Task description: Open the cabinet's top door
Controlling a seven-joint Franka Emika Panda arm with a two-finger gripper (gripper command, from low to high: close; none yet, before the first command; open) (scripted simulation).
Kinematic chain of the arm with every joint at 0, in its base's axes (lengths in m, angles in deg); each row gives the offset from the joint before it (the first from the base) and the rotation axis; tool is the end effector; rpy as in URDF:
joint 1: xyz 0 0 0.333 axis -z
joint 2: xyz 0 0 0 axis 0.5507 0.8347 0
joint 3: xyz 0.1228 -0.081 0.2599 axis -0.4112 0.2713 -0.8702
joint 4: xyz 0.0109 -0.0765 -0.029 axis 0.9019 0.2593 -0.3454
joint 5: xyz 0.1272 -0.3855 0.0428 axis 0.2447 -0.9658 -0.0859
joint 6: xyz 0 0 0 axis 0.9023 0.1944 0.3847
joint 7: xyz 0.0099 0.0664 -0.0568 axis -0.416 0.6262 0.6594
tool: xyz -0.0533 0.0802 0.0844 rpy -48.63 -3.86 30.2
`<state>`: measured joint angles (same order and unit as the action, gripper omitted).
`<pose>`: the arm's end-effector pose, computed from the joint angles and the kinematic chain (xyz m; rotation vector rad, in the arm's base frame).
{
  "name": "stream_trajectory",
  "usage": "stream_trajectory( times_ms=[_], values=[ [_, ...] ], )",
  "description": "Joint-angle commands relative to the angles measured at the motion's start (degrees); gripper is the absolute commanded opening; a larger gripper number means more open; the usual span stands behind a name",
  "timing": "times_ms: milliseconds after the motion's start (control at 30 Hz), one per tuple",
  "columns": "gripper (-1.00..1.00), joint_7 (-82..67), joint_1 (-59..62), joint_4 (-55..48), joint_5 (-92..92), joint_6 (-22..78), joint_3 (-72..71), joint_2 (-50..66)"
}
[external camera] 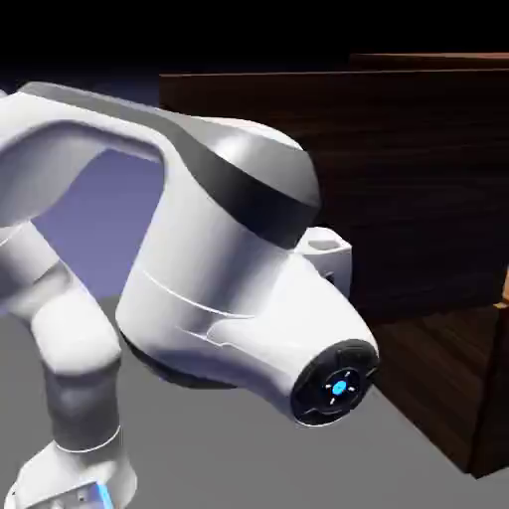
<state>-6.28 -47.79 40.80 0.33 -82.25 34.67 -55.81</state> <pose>0.1938 -0.3391 0.5241 -1.5101 -0.5607 -0.6713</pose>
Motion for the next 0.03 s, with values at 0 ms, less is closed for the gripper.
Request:
stream_trajectory(
  times_ms=[0],
  values=[
    [-1.0,0.3,-2.1,-1.0,-0.3,0.3,1.7,-0.3]
  ],
)
